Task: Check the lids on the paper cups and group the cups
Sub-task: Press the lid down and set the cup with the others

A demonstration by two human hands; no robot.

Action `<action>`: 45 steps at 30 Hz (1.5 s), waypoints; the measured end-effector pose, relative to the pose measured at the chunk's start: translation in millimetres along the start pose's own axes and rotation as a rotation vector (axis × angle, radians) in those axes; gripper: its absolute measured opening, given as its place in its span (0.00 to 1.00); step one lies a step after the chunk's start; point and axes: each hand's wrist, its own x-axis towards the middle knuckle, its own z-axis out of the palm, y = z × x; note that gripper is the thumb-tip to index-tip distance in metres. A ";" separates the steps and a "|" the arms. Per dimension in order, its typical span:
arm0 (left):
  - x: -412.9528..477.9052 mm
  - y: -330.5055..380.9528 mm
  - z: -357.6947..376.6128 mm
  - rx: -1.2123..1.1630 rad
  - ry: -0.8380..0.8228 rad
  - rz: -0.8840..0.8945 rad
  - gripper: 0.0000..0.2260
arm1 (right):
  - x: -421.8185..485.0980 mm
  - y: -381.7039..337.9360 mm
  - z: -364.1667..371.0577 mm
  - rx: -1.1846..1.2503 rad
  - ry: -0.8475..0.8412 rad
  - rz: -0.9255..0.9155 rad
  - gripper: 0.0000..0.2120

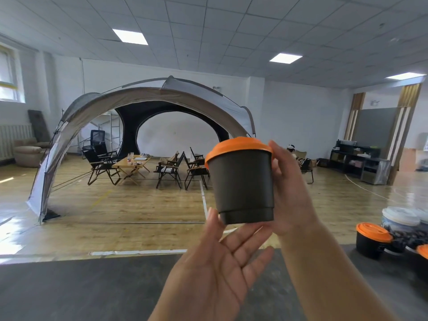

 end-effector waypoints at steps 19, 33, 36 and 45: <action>-2.5 49.6 -29.9 0.101 0.096 0.152 0.22 | 13.2 28.1 33.9 -0.150 0.103 -0.128 0.38; 33.6 -38.5 7.2 0.720 0.261 0.584 0.30 | -28.3 -23.7 -50.6 -0.292 0.013 -0.131 0.43; 58.8 -88.0 29.3 0.864 0.256 0.633 0.30 | -54.9 -55.7 -90.3 -0.409 0.100 -0.172 0.32; 141.2 -205.1 83.0 0.797 0.116 0.410 0.26 | -93.8 -145.7 -222.1 -0.171 0.096 -0.007 0.32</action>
